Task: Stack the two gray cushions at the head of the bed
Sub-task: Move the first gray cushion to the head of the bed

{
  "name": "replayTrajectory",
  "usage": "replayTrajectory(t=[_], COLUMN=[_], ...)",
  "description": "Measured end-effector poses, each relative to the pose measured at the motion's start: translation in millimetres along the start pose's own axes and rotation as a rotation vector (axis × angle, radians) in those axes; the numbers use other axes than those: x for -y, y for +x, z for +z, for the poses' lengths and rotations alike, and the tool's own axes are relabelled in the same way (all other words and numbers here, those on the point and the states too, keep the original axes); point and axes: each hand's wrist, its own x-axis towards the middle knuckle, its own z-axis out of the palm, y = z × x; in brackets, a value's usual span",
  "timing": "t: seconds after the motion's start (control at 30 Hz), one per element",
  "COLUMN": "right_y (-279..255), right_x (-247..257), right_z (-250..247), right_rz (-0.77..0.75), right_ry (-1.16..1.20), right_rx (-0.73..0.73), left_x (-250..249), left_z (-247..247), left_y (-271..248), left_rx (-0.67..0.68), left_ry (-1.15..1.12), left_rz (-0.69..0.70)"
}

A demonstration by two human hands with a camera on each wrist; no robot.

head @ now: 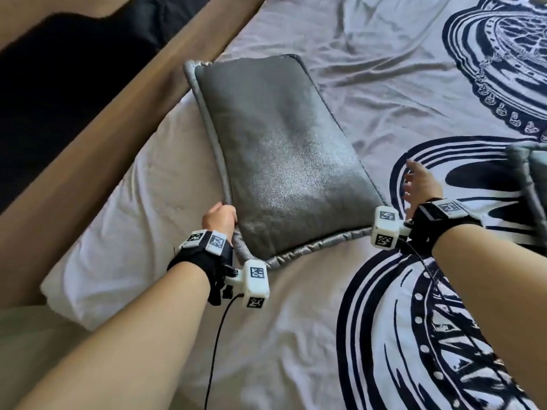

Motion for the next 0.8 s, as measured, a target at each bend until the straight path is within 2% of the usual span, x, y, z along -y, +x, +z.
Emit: replayTrajectory(t=[0.1, 0.13, 0.17, 0.27, 0.33, 0.4, 0.5, 0.6, 0.7, 0.8], right_y=[34.7, 6.1, 4.7, -16.3, -39.1, -75.0, -104.2, -115.6, -132.3, -156.9], right_x=[-35.0, -34.5, -48.0, -82.7, -93.6, -88.0, -87.2, -102.8, -103.1, -86.7], right_z=[17.6, 27.2, 38.3, 65.9, 83.3, 91.6, 104.3, 130.2, 156.3, 177.9], right_rz=[0.076, 0.097, 0.115, 0.093, 0.130, 0.064, 0.021, 0.075, 0.119, 0.118], right_ry=[-0.120, -0.171, -0.213, -0.337, -0.394, -0.413, -0.366, -0.247, -0.129, -0.057], right_rx=[0.021, 0.070, 0.110, 0.233, 0.256, 0.195, 0.177, 0.133, 0.054, 0.040], left_x=[2.3, 4.2, 4.1, 9.4, 8.6, 3.0, -5.0, -26.1, -61.4, -100.9], left_z=[-41.3, -52.8, -62.1, -78.8, -86.1, -89.1, -91.9, -112.2, -130.4, -143.2], left_y=[9.6, 14.4, 13.9, 22.2, 22.1, 19.7, 24.0, 33.0, 48.5, 63.3], left_rx=[-0.031, -0.111, -0.151, -0.178, -0.227, -0.198, -0.212, -0.331, -0.323, -0.345], left_ry=[0.308, 0.380, 0.427, 0.604, 0.604, 0.596, 0.434, 0.343, 0.414, 0.468], left_rz=[-0.072, -0.072, -0.058, -0.039, -0.013, 0.026, -0.020, 0.123, 0.266, 0.411])
